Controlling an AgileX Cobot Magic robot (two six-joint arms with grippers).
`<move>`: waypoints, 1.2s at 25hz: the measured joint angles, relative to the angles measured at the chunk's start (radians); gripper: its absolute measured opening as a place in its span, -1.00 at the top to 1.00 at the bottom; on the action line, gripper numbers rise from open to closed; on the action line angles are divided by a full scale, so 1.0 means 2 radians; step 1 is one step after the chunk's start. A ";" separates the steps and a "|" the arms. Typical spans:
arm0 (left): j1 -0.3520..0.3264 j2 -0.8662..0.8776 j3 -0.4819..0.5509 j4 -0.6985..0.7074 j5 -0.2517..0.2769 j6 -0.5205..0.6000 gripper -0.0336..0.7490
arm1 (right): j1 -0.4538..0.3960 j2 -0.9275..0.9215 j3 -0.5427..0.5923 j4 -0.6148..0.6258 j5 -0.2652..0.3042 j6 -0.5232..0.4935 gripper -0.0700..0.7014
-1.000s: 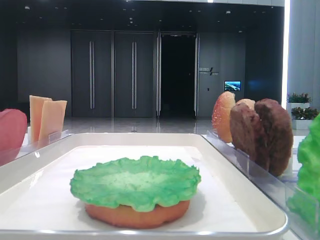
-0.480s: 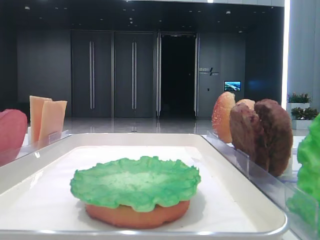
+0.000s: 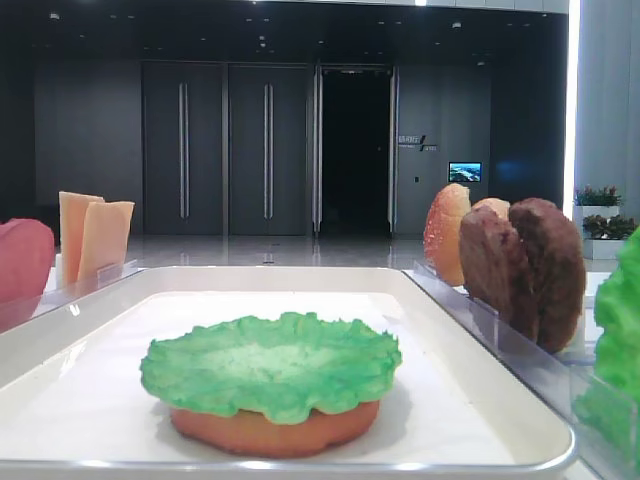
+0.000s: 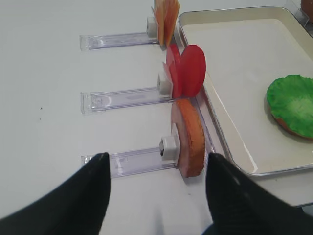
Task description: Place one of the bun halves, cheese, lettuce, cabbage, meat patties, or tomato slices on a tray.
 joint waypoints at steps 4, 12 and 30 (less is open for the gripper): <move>0.000 0.000 0.000 0.000 0.000 0.000 -0.29 | 0.000 -0.051 0.018 0.000 0.000 -0.009 -0.54; 0.000 0.000 0.000 0.000 0.000 0.000 -0.29 | 0.000 -0.066 0.047 0.008 0.000 -0.032 -0.54; 0.000 0.000 0.000 0.000 0.000 0.000 -0.29 | 0.000 -0.066 0.106 0.026 -0.038 -0.054 -0.54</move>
